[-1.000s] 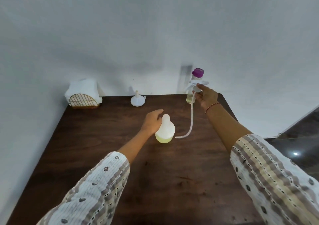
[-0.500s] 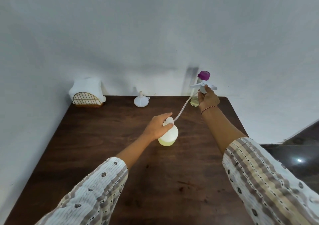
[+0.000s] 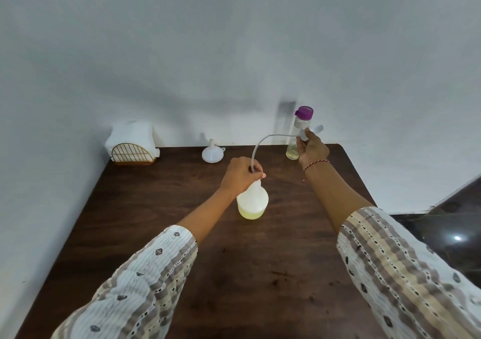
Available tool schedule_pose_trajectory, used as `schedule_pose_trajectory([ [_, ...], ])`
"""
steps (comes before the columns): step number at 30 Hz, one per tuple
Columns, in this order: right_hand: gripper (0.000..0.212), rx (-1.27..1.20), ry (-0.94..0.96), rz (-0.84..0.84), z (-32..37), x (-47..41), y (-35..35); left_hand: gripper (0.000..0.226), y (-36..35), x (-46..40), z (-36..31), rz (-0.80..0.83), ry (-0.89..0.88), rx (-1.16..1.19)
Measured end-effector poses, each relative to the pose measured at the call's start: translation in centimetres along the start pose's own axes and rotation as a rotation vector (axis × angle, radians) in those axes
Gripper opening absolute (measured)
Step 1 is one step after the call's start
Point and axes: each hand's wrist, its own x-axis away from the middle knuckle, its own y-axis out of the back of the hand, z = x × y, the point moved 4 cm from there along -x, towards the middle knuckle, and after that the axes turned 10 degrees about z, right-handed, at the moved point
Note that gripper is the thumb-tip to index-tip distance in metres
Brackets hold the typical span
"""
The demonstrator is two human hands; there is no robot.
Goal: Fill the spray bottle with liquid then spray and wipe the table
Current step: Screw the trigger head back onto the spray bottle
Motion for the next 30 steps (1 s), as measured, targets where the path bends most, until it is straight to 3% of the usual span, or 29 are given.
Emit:
schedule_pose_trajectory([
  [5,0.010,0.042,-0.005,0.026,-0.7,0.1,0.6,0.011,0.1,0.3,2.3,-0.128,0.129,0.198],
  [7,0.020,0.047,-0.008,0.042,-1.0,0.2,0.8,0.012,0.0,0.3,2.7,-0.150,0.157,0.244],
  [10,0.037,0.043,-0.010,0.052,-1.2,0.1,1.0,0.011,-0.2,0.1,2.8,-0.155,0.148,0.162],
  [17,0.043,0.025,-0.025,0.092,-1.1,0.0,1.2,0.019,-0.7,-0.3,2.8,-0.144,0.166,-0.067],
  [20,0.044,0.033,-0.006,0.080,-1.0,-0.2,1.3,0.031,-1.7,-0.4,2.4,-0.088,0.098,-0.174],
  [23,0.032,0.083,0.037,0.061,-0.8,-0.9,1.9,0.042,-2.5,-0.1,2.7,-0.063,0.080,-0.114],
  [26,0.024,0.205,0.071,0.052,-0.6,-1.4,2.4,0.048,-1.6,0.2,2.2,-0.159,0.043,0.010],
  [30,0.026,0.108,0.049,0.078,-0.6,-1.5,2.6,0.017,-0.4,-0.2,0.9,-0.266,-0.007,0.054],
])
